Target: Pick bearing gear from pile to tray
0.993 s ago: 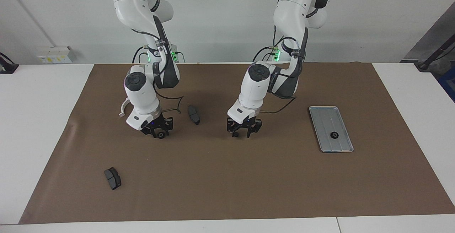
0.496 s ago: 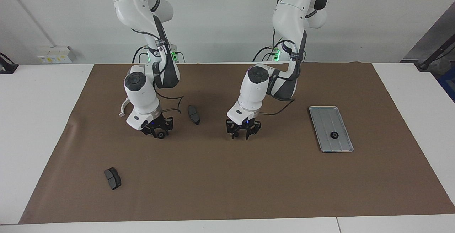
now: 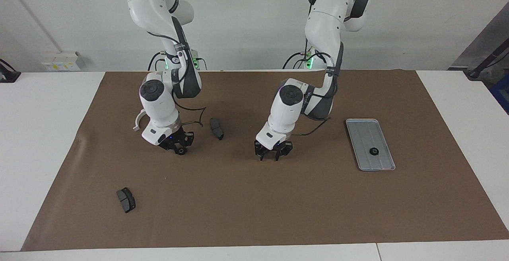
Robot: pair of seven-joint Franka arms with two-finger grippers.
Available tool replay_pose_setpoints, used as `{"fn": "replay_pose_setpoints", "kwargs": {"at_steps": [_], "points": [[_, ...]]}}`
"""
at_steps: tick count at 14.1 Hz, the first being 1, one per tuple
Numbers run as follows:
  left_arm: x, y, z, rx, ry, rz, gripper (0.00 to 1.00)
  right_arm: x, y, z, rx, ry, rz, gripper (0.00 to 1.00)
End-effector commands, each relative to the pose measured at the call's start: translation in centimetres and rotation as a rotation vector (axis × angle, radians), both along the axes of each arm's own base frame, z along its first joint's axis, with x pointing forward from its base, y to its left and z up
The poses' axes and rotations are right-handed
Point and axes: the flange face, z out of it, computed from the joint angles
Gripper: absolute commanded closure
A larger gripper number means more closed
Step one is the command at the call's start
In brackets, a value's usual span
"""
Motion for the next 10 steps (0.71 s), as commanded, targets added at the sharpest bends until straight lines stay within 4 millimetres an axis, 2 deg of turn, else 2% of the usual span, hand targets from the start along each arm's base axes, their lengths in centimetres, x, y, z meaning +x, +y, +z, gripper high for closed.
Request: {"fn": "replay_pose_setpoints", "kwargs": {"at_steps": [1, 3, 10], "points": [[-0.74, -0.62, 0.50, 0.027, 0.052, 0.009, 0.37, -0.55, 0.15, 0.49, 0.020, -0.002, -0.023, 1.00], [-1.46, -1.19, 0.58, 0.041, 0.070, 0.004, 0.38, -0.53, 0.15, 0.50, 0.020, -0.003, -0.023, 1.00], [-1.59, -0.88, 0.38, 0.054, 0.081, 0.005, 0.47, -0.49, 0.16, 0.56, 0.020, -0.005, -0.023, 1.00]]}}
